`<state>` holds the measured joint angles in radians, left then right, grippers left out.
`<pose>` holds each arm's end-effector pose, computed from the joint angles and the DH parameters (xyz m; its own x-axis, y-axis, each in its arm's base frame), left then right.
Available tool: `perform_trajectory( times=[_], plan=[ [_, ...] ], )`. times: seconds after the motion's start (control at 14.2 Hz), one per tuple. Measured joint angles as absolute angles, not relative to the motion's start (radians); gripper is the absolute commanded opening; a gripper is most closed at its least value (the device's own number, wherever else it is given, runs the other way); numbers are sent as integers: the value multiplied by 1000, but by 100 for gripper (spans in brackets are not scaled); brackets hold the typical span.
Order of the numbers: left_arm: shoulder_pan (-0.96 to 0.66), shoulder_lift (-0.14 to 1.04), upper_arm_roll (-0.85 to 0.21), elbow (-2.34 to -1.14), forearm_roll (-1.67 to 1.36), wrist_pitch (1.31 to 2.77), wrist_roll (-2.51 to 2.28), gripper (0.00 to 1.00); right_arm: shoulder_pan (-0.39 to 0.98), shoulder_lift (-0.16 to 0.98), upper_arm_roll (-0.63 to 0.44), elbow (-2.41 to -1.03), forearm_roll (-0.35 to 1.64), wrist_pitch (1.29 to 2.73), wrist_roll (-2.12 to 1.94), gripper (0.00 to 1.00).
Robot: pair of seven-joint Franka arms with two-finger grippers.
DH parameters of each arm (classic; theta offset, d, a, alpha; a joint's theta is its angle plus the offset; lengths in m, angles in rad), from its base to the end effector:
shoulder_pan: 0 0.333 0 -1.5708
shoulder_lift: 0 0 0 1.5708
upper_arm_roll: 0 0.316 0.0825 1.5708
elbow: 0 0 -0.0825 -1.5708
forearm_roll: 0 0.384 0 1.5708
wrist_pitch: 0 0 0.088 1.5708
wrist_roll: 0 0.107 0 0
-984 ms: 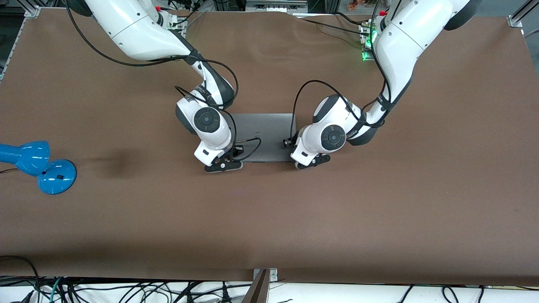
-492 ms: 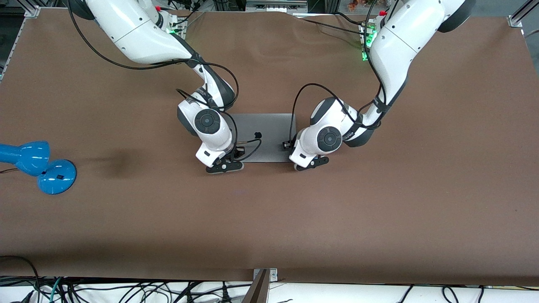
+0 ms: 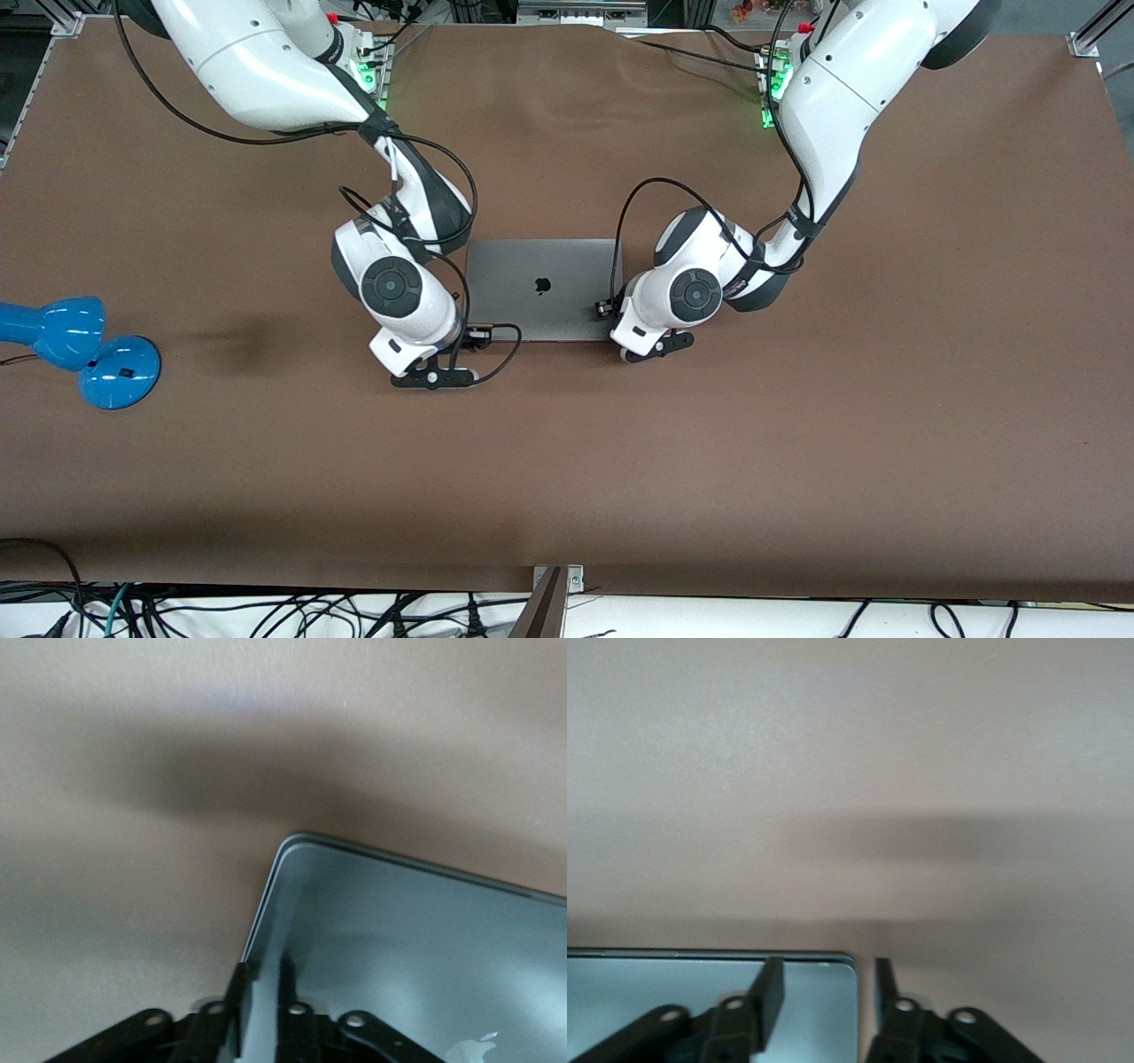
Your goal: Close laptop with both arms from behind
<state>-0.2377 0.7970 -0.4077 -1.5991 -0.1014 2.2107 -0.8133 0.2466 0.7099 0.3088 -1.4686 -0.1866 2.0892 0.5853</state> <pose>0.5614 -0.3849 0.1836 0.8899 0.2778 -0.3619 0.3426 -0.9307 0.1281 0.6279 0.3339 0.2700 0.9977 0.0026 -0.0678 0.0021 -1.0000 -0.0065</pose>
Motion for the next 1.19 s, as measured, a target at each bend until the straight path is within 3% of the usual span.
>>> perform_trajectory(
  times=[0.28,0.42,0.84,1.19],
  plan=[
    [-201,776,-405,-1575,-101,2190,-813,100,211,660,308,-1466,-184,1976,584,100],
    [-171,724,-405,-1563,-101,2102,-812,100,163,629,306,-1466,-184,1919,545,100],
    [-91,456,-406,-1553,-99,1761,-761,100,-50,550,302,-1464,-180,1779,305,100],
    [6,272,-403,-1554,-99,1618,-678,100,-186,497,286,-1414,-171,1695,64,100]
  ],
)
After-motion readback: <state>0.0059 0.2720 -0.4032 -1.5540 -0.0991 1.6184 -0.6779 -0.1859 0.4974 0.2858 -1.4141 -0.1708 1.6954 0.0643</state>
